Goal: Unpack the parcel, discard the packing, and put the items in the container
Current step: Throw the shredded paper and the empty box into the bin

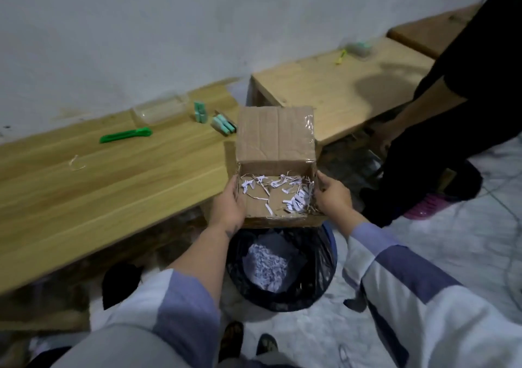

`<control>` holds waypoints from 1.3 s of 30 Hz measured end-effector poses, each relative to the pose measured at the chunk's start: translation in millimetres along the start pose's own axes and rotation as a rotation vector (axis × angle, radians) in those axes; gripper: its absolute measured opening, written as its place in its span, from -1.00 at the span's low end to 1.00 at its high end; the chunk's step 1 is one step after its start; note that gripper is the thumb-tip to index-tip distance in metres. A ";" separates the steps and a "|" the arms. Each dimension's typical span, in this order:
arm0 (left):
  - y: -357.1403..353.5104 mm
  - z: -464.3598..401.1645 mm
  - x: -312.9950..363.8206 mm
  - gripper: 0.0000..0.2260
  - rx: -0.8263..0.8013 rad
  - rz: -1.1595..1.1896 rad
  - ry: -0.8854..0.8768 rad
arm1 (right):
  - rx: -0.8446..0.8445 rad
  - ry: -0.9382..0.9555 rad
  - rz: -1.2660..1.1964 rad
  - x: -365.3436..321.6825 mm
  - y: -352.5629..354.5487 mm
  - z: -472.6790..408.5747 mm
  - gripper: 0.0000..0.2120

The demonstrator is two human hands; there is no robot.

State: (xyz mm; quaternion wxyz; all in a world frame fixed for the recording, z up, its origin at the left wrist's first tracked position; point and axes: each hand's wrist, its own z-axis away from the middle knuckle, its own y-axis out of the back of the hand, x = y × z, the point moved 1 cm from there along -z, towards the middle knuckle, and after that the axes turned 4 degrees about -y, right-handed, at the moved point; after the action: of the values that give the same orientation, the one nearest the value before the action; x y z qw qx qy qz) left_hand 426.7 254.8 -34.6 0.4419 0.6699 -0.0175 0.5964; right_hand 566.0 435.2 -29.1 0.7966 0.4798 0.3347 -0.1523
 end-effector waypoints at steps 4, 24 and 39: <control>-54.0 0.3 -5.1 -0.53 -0.084 -0.025 -0.077 | 0.040 -0.135 -0.020 63.6 13.4 -2.1 -0.55; -198.6 -44.9 -239.6 -0.25 -0.629 -0.223 0.394 | -0.148 -0.443 -0.029 246.3 -189.5 -64.0 -0.77; -157.1 -34.7 -205.2 -0.59 -0.637 -0.252 0.206 | -0.382 -0.257 0.163 179.9 -178.1 -44.7 -0.66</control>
State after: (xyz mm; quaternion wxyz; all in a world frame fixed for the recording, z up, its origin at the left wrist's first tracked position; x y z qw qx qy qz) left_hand 426.9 268.3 -295.0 0.6981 0.4317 -0.0750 0.5663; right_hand 579.5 400.2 -283.4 0.9185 0.3227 0.2136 -0.0813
